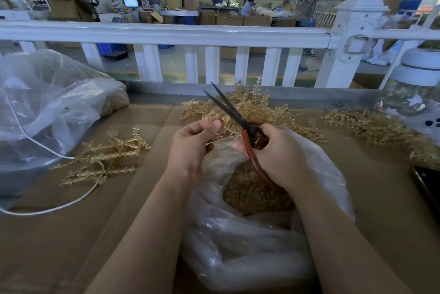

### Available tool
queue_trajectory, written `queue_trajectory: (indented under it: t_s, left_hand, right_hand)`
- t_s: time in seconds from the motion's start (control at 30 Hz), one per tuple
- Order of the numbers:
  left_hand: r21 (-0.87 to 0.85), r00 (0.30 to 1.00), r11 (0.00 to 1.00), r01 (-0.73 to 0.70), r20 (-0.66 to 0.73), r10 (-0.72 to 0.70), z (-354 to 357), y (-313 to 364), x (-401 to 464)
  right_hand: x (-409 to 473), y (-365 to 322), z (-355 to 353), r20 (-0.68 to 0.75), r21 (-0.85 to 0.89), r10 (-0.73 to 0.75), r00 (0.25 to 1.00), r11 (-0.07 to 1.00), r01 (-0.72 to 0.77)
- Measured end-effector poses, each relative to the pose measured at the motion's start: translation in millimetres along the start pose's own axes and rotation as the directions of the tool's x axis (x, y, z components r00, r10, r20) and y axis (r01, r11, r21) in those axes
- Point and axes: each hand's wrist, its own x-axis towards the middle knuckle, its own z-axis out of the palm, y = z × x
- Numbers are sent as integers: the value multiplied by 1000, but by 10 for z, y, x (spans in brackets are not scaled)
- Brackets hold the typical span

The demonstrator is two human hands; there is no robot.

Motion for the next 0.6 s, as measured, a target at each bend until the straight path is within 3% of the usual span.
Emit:
queue_trajectory:
  t_s: [0.2,0.6]
  left_hand:
    - [39,998,998,-50,41,49,11,-1,8]
    - [-23,995,999,-35,87,37,-19,-3,8]
  right_hand:
    - [-23,12,-16,4,-169,-99,995,981,98]
    - [-5,69,-3,-36,-291,-107,994,952,92]
